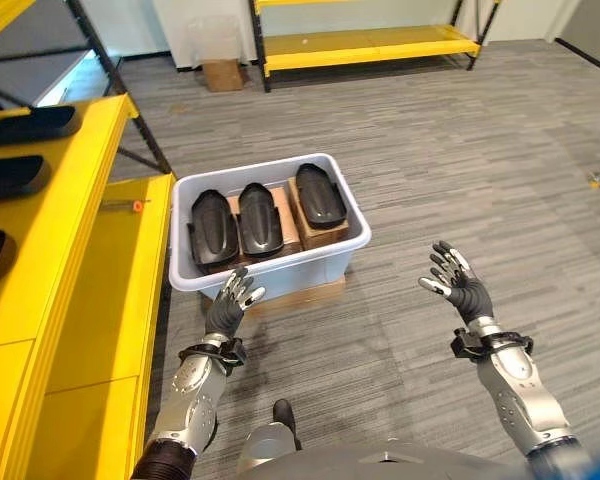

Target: Move parts from the plastic box to the shelf.

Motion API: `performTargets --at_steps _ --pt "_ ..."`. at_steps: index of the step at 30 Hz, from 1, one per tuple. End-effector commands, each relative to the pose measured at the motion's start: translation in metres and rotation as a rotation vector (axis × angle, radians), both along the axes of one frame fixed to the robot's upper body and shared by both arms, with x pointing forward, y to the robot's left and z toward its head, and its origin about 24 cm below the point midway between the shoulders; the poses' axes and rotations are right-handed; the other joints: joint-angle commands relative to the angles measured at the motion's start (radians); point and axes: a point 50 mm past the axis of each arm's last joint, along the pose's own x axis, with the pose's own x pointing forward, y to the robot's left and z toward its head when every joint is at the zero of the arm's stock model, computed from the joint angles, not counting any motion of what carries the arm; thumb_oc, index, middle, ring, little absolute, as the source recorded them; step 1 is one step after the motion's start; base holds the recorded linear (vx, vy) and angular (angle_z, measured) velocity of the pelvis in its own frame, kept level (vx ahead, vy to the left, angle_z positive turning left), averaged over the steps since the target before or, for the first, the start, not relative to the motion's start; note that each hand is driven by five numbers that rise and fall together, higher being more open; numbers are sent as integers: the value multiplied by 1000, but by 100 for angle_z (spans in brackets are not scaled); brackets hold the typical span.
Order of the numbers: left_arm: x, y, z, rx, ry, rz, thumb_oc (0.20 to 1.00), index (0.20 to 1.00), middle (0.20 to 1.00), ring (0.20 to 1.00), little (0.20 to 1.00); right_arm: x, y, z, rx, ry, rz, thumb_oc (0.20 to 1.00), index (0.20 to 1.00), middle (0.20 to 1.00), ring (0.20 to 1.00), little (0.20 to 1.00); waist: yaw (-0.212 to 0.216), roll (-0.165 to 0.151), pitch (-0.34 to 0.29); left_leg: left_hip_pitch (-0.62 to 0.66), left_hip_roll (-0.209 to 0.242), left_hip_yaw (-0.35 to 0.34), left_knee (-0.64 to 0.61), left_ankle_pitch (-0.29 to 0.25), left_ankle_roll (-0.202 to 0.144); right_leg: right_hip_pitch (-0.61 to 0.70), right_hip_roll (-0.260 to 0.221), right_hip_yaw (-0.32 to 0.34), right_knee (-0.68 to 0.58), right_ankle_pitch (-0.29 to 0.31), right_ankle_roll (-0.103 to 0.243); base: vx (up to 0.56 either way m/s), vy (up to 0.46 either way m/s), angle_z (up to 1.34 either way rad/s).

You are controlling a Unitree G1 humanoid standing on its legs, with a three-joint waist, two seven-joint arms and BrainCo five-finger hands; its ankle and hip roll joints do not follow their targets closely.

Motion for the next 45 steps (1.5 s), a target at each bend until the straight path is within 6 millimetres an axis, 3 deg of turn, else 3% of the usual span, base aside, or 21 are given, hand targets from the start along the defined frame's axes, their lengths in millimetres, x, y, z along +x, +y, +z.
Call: performTargets --at_steps 1,9,12,15,18,20,22,24,25,29,35,41,45 --pt "0 10 19 68 -85 9 1000 1000 1000 1000 1000 13 -6 29 -2 -143 -23 1000 1000 1000 1000 1000 38 8 -18 -18 57 -13 23 -29 -71 -18 -22 24 -99 138 51 85 160 25" --pt "6 10 26 124 -103 -15 1000 1000 1000 1000 1000 22 1 38 3 -193 -28 1000 1000 1000 1000 1000 61 -15 -18 3 -16 -7 -3 -70 5 -72 -58 15 63 212 102 46 179 0" --pt "9 6 28 131 -111 -40 1000 1000 1000 1000 1000 23 3 39 0 -198 -37 1000 1000 1000 1000 1000 73 -17 -24 19 -53 5 -14 -87 36 -106 -103 -21 222 274 117 27 232 -3" --pt "8 4 29 120 -125 -37 1000 1000 1000 1000 1000 25 8 40 -5 -202 -29 1000 1000 1000 1000 1000 72 8 -17 54 -59 1 -27 -111 54 -214 -148 -30 414 305 114 28 175 -6" --pt "10 8 34 120 -154 -24 1000 1000 1000 1000 1000 26 7 43 -3 -211 -15 1000 1000 1000 1000 1000 54 4 4 90 -48 -8 -28 -132 33 -270 -126 -46 253 326 113 50 -45 1" --pt "13 5 37 125 -172 -60 1000 1000 1000 1000 1000 27 7 43 -4 -205 -7 1000 1000 1000 1000 1000 41 -7 10 111 -46 -5 -28 -144 11 -294 -129 -63 98 380 121 103 -104 5" --pt "11 -2 38 122 -185 -88 1000 1000 1000 1000 1000 25 7 44 -21 -207 9 1000 1000 1000 1000 1000 5 -25 27 155 -54 -44 -28 -190 -7 -349 -107 -7 -90 464 150 260 -157 -3" --pt "6 -14 32 114 -169 -156 1000 1000 1000 1000 1000 17 1 37 -25 -178 -17 1000 1000 1000 1000 1000 -28 -29 33 185 -57 -95 -28 -202 -16 -332 -61 53 -197 450 147 394 -186 48" --pt "5 -18 31 105 -166 -171 1000 1000 1000 1000 1000 16 -1 35 -30 -166 -21 1000 1000 1000 1000 1000 -32 -27 25 188 -59 -102 -28 -199 -22 -300 -50 51 -228 447 143 324 -161 62" --pt "4 -20 29 98 -150 -182 1000 1000 1000 1000 1000 16 -1 28 -35 -138 -18 1000 1000 1000 1000 1000 -25 -23 4 195 -59 -89 -28 -195 -33 -260 -42 17 -234 433 132 192 -128 41" --pt "-2 -18 26 83 -141 -182 1000 1000 1000 1000 1000 18 1 24 -37 -122 -19 1000 1000 1000 1000 1000 -9 -8 -21 209 -43 -47 -26 -182 -44 -211 -21 -39 -217 364 88 195 -136 0" --pt "-2 -27 30 15 -186 -259 1000 1000 1000 1000 1000 22 -12 33 -113 -188 -83 1000 1000 1000 1000 1000 -18 -1 -24 154 7 7 114 -191 -81 -148 8 -39 -222 300 34 273 -198 2" --pt "-2 -27 30 15 -186 -259 1000 1000 1000 1000 1000 22 -12 33 -113 -188 -83 1000 1000 1000 1000 1000 -18 -1 -24 153 8 7 115 -192 -82 -148 8 -39 -223 300 34 22 -15 -24"
